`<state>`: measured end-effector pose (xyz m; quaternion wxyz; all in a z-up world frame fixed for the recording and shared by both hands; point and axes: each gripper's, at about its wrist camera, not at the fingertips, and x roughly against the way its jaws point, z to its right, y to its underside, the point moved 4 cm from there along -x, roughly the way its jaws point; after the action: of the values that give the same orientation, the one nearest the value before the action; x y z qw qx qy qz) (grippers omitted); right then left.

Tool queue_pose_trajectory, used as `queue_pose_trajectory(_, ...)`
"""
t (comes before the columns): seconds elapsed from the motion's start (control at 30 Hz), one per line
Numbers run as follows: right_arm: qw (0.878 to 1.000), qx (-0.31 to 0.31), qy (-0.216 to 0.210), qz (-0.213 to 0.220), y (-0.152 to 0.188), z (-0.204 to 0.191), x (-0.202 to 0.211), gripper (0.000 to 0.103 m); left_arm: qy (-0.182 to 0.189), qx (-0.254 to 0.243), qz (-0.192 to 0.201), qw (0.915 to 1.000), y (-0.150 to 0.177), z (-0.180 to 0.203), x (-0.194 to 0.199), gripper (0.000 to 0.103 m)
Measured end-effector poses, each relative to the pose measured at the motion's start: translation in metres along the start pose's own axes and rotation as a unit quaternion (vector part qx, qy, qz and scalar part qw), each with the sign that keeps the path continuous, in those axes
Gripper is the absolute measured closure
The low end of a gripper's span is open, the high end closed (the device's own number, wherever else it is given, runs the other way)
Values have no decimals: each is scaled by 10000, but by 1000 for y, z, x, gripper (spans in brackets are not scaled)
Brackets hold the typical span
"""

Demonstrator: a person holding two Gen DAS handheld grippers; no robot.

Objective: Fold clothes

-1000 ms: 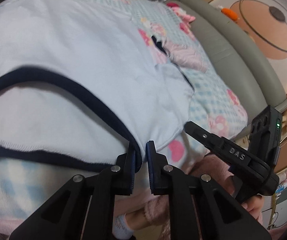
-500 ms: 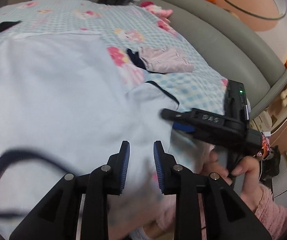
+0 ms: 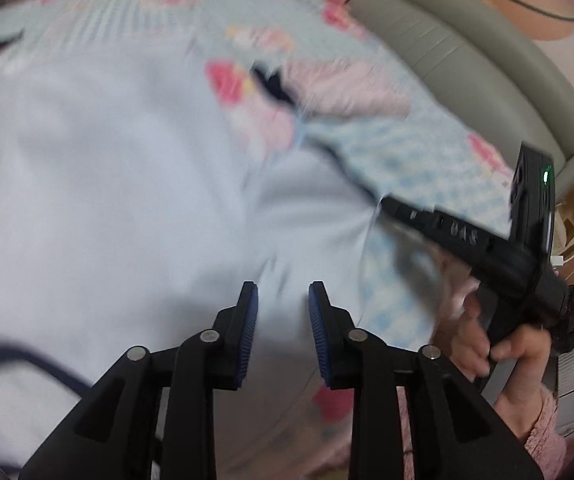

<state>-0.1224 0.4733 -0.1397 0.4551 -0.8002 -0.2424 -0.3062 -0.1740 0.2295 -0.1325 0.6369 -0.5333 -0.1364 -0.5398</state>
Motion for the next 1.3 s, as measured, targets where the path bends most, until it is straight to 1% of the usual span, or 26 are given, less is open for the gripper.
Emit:
queue_pose_trajectory(0.03,9995,-89,-308,-78,1,-2,-2,89,2,-25,52,10000,-4,1,2,69)
queue_pose_trajectory(0.07,9982,-137,-528,-239,3,-6,-7,77,-20,-15,63,10000,-9,-1,-1,69)
queue_pose_trajectory(0.1,9962,-185,-749,-400,6,-9,-12,71,-54,12,52,10000,-15,-4,-7,69)
queue_pose_trajectory(0.13,9950,-183,-801,-566,10,-12,-19,71,-25,68,20,10000,-20,-6,-16,69)
queue_pose_trajectory(0.17,9950,-127,-661,-735,13,-13,-27,71,24,143,-51,9999,-21,-10,-24,69)
queue_pose_trajectory(0.2,9951,-82,-462,-873,17,-13,-36,77,14,205,-155,9997,-19,-12,-30,69)
queue_pose_trajectory(0.23,9957,-65,-221,-900,17,-10,-40,83,-48,219,-212,9995,-14,-14,-32,72)
queue_pose_trajectory(0.27,9963,-55,44,-855,15,-7,-40,92,-123,213,-240,9994,-8,-14,-33,72)
queue_pose_trajectory(0.33,9966,-138,530,-620,10,3,-33,94,-272,202,-298,9990,3,-16,-34,72)
queue_pose_trajectory(0.37,9957,-196,765,-480,7,9,-28,95,-262,214,-293,9990,8,-16,-30,72)
queue_pose_trajectory(0.4,9960,-315,736,-387,5,12,-23,94,-167,266,-209,9993,11,-16,-23,72)
queue_pose_trajectory(0.43,9971,-488,473,-335,3,13,-20,91,-53,333,-96,9994,13,-16,-15,72)
queue_pose_trajectory(0.47,9976,-590,185,-313,2,11,-18,81,62,400,17,9992,16,-15,-6,72)
queue_pose_trajectory(0.5,9974,-630,-126,-315,2,7,-17,65,180,496,125,9985,17,-15,1,72)
queue_pose_trajectory(0.53,9959,-670,-480,-381,4,1,-17,61,299,604,230,9975,17,-15,7,72)
queue_pose_trajectory(0.57,9922,-703,-873,-542,8,-5,-19,60,384,649,270,9968,16,-14,9,72)
queue_pose_trajectory(0.6,9865,-730,-1266,-736,14,-13,-22,60,453,663,279,9964,14,-13,9,72)
queue_pose_trajectory(0.63,9829,-733,-1480,-812,16,-19,-24,60,522,677,288,9959,12,-12,9,72)
queue_pose_trajectory(0.77,9804,-671,-1712,-706,13,-32,-30,58,703,855,137,9938,17,-11,-3,72)
queue_pose_trajectory(0.83,9789,-639,-1828,-653,12,-38,-32,61,726,958,58,9927,21,-11,-11,69)
queue_pose_trajectory(0.87,9781,-623,-1886,-627,11,-42,-33,65,751,1005,58,9921,24,-12,-11,69)
queue_pose_trajectory(0.97,9754,-576,-2058,-547,9,-51,-37,77,891,1205,144,9886,28,-18,-6,68)
queue_pose_trajectory(1.03,9720,-480,-2246,-490,9,-60,-34,78,908,1483,306,9843,25,-29,2,65)
queue_pose_trajectory(1.1,9676,-108,-2482,-446,15,-79,-25,78,844,1754,424,9800,21,-44,10,62)
queue_pose_trajectory(1.27,9535,308,-2991,-195,25,-118,-15,77,869,1830,586,9775,16,-50,24,61)
queue_pose_trajectory(1.3,9520,446,-3027,-99,26,-121,-9,76,877,1837,616,9771,15,-51,27,61)
